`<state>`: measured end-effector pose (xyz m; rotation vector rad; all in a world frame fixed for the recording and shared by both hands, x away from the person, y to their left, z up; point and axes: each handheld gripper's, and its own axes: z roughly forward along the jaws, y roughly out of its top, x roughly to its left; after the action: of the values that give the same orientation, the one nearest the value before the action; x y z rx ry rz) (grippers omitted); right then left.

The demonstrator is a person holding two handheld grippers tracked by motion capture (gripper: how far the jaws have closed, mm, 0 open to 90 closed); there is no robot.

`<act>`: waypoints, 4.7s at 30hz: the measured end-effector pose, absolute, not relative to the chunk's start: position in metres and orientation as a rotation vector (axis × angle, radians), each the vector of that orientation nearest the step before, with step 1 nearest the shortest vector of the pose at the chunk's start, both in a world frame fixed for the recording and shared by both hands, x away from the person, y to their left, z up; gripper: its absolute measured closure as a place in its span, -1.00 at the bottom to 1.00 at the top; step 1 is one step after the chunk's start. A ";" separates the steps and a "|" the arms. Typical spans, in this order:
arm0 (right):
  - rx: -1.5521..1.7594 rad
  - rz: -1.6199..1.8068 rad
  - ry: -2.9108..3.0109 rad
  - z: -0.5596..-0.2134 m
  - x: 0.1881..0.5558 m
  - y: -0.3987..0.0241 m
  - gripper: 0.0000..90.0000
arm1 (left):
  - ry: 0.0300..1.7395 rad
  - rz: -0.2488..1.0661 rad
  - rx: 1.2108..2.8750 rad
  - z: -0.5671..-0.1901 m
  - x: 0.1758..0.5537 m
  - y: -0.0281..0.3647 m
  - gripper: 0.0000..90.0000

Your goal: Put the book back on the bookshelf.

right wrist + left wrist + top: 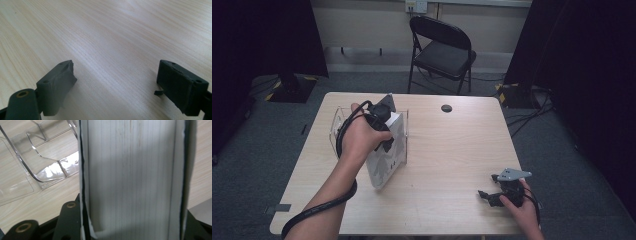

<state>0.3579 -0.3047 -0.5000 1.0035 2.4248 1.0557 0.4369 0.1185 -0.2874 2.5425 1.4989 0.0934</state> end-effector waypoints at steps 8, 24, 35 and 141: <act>1.004 1.060 2.424 -0.500 0.358 -0.305 -0.70 | 1.515 0.110 2.537 -0.286 0.442 0.114 0.18; 1.003 1.059 2.425 -0.500 0.358 -0.305 -0.70 | 1.568 0.097 2.500 -0.284 0.455 0.112 0.18; 1.005 1.057 2.424 -0.500 0.358 -0.305 -0.70 | 1.667 0.069 2.444 -0.286 0.462 0.106 0.18; 1.002 1.060 2.433 -0.500 0.358 -0.305 -0.70 | 1.898 0.191 2.206 -0.308 0.514 0.095 0.18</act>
<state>0.3577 -0.3050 -0.4996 1.0023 2.4332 1.0596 0.5135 0.0948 -0.3078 2.2064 1.8979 0.1907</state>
